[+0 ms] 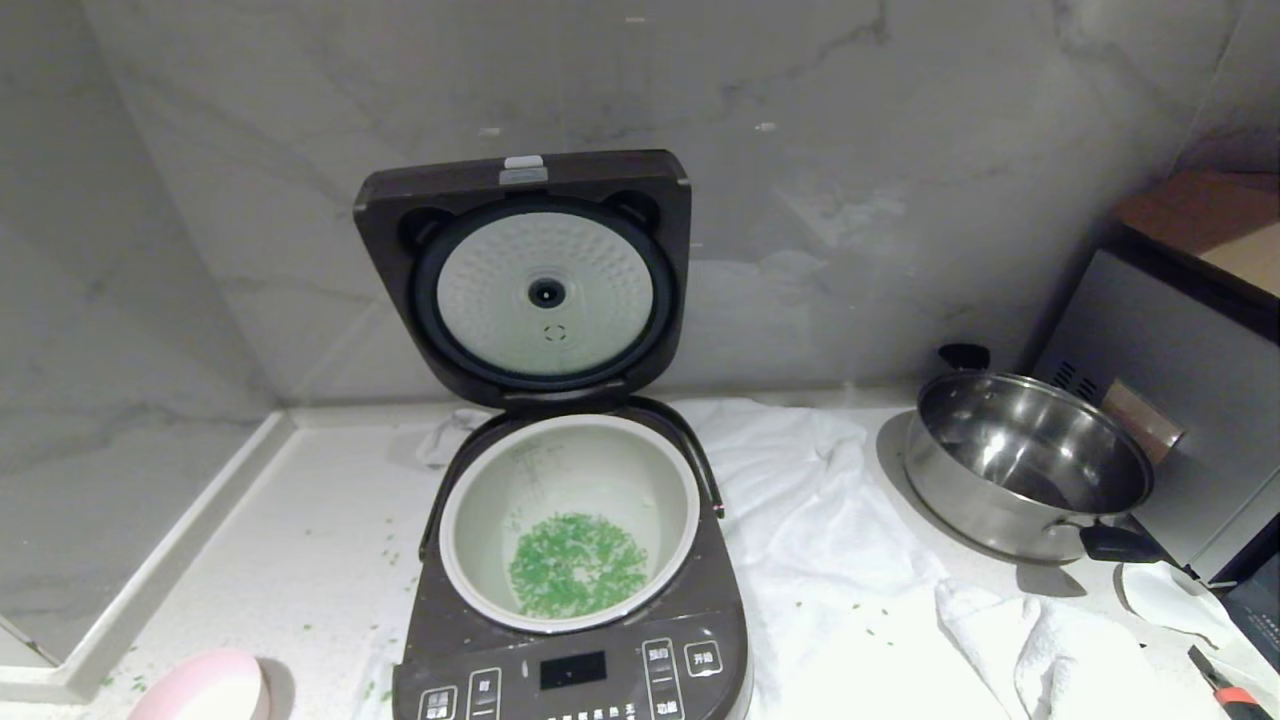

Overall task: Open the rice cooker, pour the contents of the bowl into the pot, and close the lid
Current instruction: Turn on the tap

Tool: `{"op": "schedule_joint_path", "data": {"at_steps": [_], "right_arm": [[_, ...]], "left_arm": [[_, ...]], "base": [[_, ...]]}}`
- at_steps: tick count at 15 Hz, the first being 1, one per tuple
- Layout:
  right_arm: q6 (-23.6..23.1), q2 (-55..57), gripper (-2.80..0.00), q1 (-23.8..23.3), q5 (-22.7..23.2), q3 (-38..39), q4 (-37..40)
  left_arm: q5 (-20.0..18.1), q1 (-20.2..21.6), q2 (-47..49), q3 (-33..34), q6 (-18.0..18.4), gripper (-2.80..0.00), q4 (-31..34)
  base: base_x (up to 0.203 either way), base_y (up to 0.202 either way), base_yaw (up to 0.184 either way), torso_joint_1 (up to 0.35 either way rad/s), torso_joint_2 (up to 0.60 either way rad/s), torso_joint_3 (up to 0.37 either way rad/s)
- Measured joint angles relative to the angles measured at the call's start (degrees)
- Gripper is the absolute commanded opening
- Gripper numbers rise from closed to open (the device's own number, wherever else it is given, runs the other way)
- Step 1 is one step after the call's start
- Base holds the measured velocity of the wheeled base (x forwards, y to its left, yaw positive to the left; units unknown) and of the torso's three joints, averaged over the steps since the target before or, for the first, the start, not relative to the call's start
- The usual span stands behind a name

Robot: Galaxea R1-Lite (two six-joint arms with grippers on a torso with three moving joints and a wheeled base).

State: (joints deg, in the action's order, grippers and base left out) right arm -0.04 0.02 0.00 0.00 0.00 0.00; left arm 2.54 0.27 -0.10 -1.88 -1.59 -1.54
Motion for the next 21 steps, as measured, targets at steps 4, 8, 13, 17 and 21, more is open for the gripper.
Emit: {"op": "schedule_joint_path", "data": {"at_steps": [4,8,13,17,21], "right_arm": [[0.05,0.0,-2.8,0.0,0.0,0.0,0.0],[0.12,0.0,-2.8,0.0,0.0,0.0,0.0],[0.09,0.0,-2.8,0.0,0.0,0.0,0.0],[0.07,0.0,-2.8,0.0,0.0,0.0,0.07],[0.07,0.0,-2.8,0.0,0.0,0.0,0.0]], "left_arm": [[-1.58,-0.13,0.0,-1.34,2.27,0.0,9.08],[-1.58,-0.17,0.0,-1.44,2.29,-2.8,9.5],[-1.6,-0.17,0.0,-1.27,1.89,-2.8,9.5],[-1.6,-0.22,0.0,-1.27,1.94,-2.8,9.59],[-1.6,-0.2,0.0,-1.27,2.08,-2.8,9.57]], "base": [[0.0,0.0,0.0,0.0,0.0,0.0],[0.0,0.0,0.0,0.0,0.0,0.0],[0.0,0.0,0.0,0.0,0.0,0.0],[-0.077,0.0,-0.001,0.007,0.0,0.0],[-0.2,0.0,-0.003,0.001,0.0,0.002]]}}
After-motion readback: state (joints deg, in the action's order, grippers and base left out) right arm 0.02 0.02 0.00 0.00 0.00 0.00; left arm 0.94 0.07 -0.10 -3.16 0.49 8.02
